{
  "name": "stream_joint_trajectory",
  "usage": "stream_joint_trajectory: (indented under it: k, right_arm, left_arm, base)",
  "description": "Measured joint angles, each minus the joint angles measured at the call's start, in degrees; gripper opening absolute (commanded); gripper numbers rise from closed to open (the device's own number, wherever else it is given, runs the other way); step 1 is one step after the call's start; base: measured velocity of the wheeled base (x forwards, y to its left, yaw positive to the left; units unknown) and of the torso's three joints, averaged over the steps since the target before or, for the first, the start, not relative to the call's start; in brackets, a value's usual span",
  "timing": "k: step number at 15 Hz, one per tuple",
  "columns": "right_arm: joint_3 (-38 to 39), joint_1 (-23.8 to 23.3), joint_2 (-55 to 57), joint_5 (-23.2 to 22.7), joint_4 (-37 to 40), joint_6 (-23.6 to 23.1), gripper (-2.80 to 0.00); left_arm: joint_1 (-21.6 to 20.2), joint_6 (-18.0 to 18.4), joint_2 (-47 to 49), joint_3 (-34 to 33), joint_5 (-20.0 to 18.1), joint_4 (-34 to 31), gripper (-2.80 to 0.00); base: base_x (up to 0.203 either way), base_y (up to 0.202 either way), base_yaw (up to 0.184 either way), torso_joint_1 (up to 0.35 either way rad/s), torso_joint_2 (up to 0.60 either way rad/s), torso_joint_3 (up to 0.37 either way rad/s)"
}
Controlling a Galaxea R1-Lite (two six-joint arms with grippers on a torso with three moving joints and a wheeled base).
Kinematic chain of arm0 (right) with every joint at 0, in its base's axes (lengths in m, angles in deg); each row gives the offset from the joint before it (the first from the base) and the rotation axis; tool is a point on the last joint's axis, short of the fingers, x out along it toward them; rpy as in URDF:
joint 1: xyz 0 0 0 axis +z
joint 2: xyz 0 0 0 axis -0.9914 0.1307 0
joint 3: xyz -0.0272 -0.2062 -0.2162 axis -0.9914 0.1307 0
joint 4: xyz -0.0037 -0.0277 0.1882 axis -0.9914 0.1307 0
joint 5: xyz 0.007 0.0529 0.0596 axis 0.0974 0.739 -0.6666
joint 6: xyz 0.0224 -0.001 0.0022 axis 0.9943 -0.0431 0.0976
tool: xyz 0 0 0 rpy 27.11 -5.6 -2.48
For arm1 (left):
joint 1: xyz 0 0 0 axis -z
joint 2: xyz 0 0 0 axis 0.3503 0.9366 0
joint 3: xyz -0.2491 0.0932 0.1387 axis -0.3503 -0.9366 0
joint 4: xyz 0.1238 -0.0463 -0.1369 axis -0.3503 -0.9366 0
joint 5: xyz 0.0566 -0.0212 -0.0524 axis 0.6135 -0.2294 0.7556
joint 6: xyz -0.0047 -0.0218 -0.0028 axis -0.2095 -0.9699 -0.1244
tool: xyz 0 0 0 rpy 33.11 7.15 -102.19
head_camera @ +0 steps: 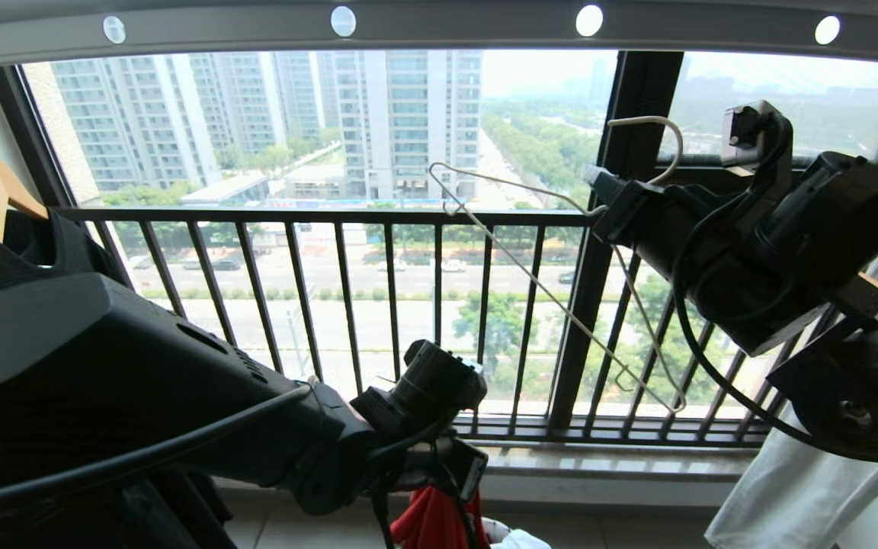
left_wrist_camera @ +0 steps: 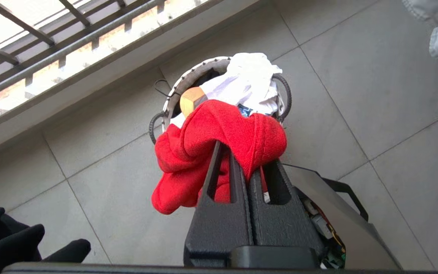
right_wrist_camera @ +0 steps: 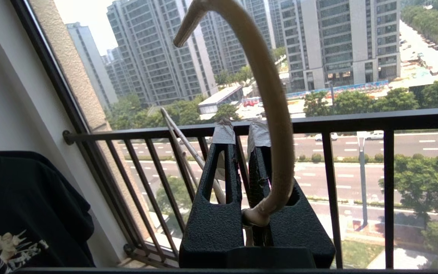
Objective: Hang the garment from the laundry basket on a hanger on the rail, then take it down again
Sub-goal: Put clothes in the basket
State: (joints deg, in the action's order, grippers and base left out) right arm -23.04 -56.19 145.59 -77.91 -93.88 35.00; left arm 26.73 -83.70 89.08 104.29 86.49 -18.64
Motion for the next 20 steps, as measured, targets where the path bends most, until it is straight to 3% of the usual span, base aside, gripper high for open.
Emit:
stream_joint_trajectory:
  k: [6,9,14,17,20]
  right_arm:
    - [0.35,-1.9,0.05,-0.04,1.49,-4.58,-2.8]
    - [0.88,-2.68,0.11,-0.04,1.56,-7.77,-2.8]
    - [0.85,-3.28,0.13,0.06,1.76,-8.23,-2.8]
    - [0.83,-3.67,0.06,0.0,6.33,-9.34,-2.8]
    - [0.41,-4.81,0.06,-0.02,7.46,-9.48,-2.8]
  left_arm:
    - [-1.37,-1.47,6.84,-2.47,0.24,18.56,-2.8]
    - [-3.17,-1.21,6.61,-2.84,0.17,19.23,-2.8]
    - [-4.66,-1.0,4.55,-2.78,0.48,20.25,-2.8]
    - [-4.71,-1.0,7.04,-2.22,0.71,20.49,-2.8]
    - [-5.13,-0.88,12.61,-1.19,3.05,26.47,-2.8]
  base:
    - [0.0,0.0,0.0,0.0,0.0,0.0]
    - [0.0,0.0,0.0,0.0,0.0,0.0]
    - [0.0,0.0,0.0,0.0,0.0,0.0]
    - [0.0,0.0,0.0,0.0,0.0,0.0]
    - [0.0,0.0,0.0,0.0,0.0,0.0]
